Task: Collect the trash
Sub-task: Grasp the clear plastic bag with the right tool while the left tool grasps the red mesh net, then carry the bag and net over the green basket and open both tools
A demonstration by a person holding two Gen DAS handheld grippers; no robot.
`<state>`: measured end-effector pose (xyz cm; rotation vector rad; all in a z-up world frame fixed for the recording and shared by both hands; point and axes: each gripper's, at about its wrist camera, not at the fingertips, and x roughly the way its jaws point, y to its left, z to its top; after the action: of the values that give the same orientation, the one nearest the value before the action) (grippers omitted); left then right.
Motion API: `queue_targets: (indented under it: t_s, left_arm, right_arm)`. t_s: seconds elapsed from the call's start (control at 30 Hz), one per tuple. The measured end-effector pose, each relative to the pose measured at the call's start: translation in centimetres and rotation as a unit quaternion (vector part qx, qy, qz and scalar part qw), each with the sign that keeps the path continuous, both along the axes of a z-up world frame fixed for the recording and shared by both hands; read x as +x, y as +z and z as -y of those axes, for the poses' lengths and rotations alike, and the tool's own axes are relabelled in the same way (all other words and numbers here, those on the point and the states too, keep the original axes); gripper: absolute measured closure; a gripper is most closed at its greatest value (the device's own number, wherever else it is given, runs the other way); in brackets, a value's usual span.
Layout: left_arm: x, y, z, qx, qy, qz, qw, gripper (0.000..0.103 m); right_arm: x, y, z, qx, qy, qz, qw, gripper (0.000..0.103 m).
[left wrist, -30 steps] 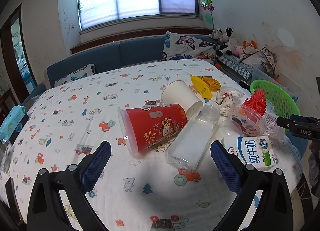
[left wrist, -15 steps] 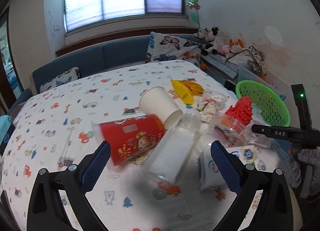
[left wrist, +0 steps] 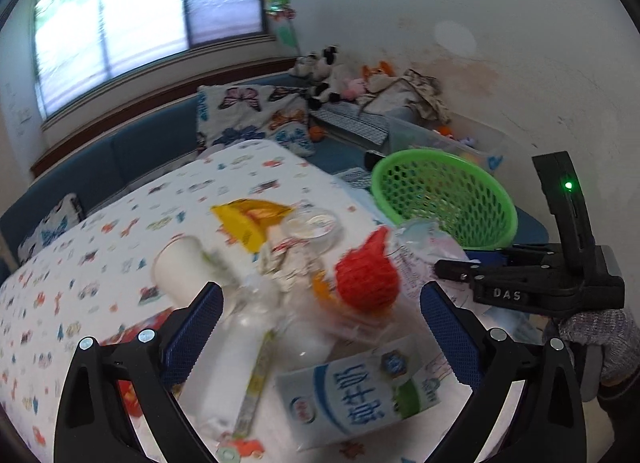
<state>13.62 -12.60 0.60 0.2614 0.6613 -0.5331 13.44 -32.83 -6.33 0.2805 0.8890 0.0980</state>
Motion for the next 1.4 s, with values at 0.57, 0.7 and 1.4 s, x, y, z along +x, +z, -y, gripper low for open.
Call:
queue_targets:
  t_s: [0.57,0.7,1.4]
  left_arm:
    - [4.5,-2.5,4.3,0.042,-0.073,-0.060,0.9946,0.038]
    - [5.1,-3.2,4.7,0.043,-0.083,-0.078,0.9926,0.064]
    - [5.4,2.3,6.6,-0.009,-0.093,-0.052,0.9943,0.088]
  right_arm:
    - [-0.9,0.6,0.8,0.000,0.006,0.013,1.000,0.064]
    - [-1.2,1.3,0.9,-0.006,0.007,0.019,1.000,0.064]
    - [-0.2,5.2,7.8,-0.039,-0.066,0.058,0.995,0.064]
